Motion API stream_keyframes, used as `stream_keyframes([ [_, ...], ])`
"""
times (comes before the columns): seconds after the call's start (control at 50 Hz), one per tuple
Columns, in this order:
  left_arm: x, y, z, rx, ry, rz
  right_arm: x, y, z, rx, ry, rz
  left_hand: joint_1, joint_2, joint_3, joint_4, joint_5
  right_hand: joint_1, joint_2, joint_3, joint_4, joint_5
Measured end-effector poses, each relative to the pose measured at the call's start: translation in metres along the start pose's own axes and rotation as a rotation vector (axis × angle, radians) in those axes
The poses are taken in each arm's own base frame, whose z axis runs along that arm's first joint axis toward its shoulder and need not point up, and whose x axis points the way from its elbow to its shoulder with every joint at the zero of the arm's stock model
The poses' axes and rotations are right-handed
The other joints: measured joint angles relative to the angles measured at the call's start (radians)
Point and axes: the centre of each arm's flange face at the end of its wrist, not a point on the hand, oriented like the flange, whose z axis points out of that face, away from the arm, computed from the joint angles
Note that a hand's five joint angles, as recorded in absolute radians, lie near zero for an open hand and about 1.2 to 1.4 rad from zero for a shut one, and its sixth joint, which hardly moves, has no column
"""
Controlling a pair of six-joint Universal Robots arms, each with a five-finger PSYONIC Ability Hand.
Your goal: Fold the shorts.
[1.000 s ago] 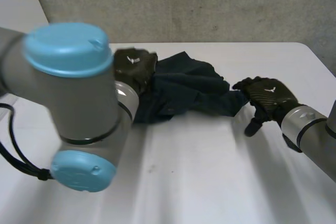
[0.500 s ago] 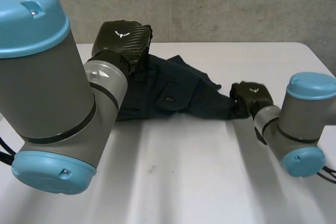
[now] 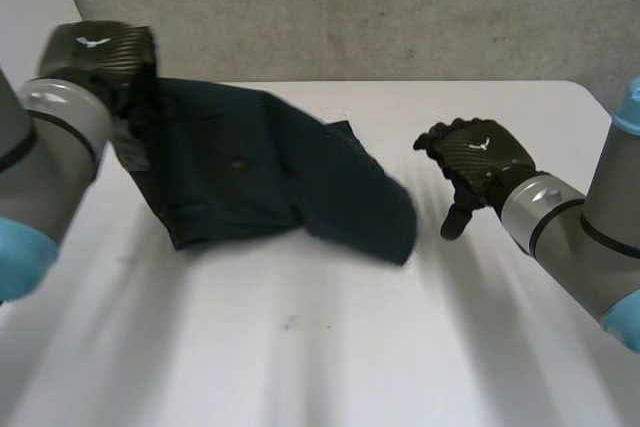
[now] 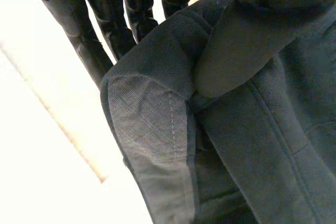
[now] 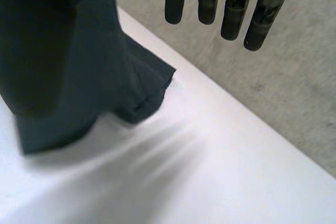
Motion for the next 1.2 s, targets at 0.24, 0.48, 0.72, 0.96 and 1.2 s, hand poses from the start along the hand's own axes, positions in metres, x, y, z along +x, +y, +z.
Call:
stream_keyframes([
  [0.24, -0.093, -0.023, 0.048, 0.124, -0.224, 0.031, 0.005, 0.013, -0.001, -0.036, 0.017, 0.038, 0.004, 0.000, 0.000, 0.000, 0.000, 0.000, 0.000, 0.000, 0.000, 0.000],
  [0.48, -0.074, -0.100, 0.057, 0.551, -0.124, 0.010, 0.004, 0.020, -0.003, -0.057, 0.017, 0.046, 0.008, 0.000, 0.006, 0.003, 0.000, 0.000, 0.000, 0.000, 0.000, 0.000],
  [0.72, 0.106, -0.041, 0.031, 0.513, 0.490, -0.023, 0.018, 0.024, -0.003, -0.070, 0.056, 0.059, 0.008, 0.000, 0.006, 0.003, 0.000, 0.000, 0.000, 0.000, 0.000, 0.000],
  [0.96, 0.223, 0.072, -0.030, 0.278, 0.963, 0.025, 0.048, 0.029, 0.000, -0.069, 0.143, 0.095, 0.007, 0.001, 0.006, 0.003, 0.000, 0.000, 0.000, 0.000, 0.000, 0.000],
  [1.2, 0.216, 0.061, -0.029, 0.265, 0.895, 0.031, 0.062, 0.026, 0.000, -0.054, 0.164, 0.083, -0.862, -0.957, -0.933, -0.958, -0.899, 0.000, 0.000, 0.000, 0.000, 0.000],
])
